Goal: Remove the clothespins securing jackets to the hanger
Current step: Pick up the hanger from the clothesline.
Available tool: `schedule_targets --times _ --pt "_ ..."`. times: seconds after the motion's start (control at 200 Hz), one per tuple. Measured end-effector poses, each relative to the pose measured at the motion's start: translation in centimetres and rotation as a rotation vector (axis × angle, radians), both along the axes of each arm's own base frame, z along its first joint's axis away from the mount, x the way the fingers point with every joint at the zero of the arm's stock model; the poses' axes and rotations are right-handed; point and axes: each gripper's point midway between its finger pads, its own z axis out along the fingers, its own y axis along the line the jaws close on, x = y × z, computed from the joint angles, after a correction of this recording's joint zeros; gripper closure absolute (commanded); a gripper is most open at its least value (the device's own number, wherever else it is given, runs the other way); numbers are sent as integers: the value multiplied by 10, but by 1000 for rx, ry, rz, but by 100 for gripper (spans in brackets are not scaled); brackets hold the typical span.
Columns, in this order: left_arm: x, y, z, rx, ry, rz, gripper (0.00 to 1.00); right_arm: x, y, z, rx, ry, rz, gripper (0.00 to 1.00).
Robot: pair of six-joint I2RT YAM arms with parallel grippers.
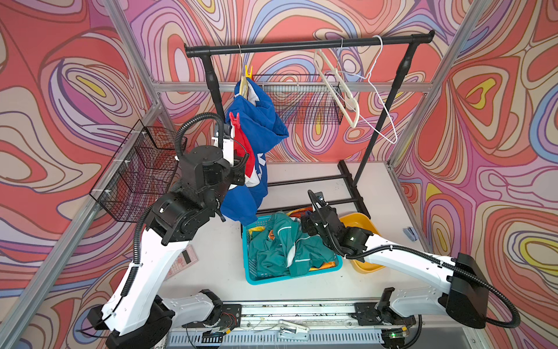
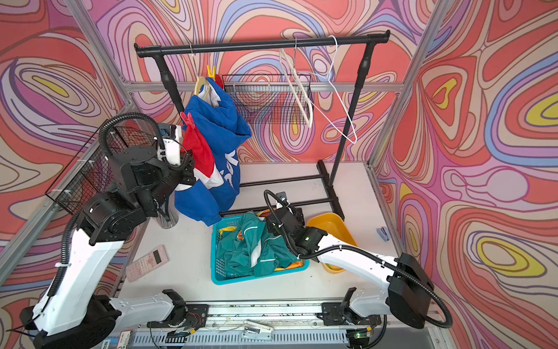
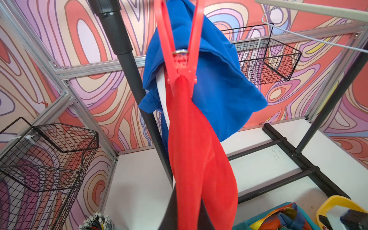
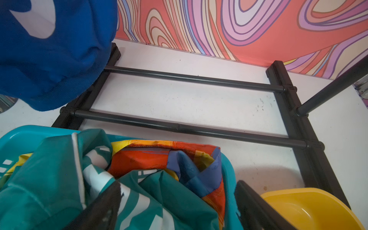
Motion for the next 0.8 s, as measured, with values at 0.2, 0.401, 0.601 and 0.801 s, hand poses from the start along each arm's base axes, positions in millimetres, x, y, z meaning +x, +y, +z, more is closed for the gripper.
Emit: schedule_targets --times 0.2,0.401,0.601,0.801 --pt "-1 -3 27 -13 -52 -26 100 0 0 -1 -2 2 0 7" --pt "-3 -6 49 -36 -111 -50 100 -1 -1 -1 -3 5 -1 7" --pt "-6 -13 55 -65 -122 -96 100 -2 -2 -3 -12 12 -1 6" --pt "-22 -16 47 -116 -87 -158 100 -1 -3 -3 -33 4 6 3"
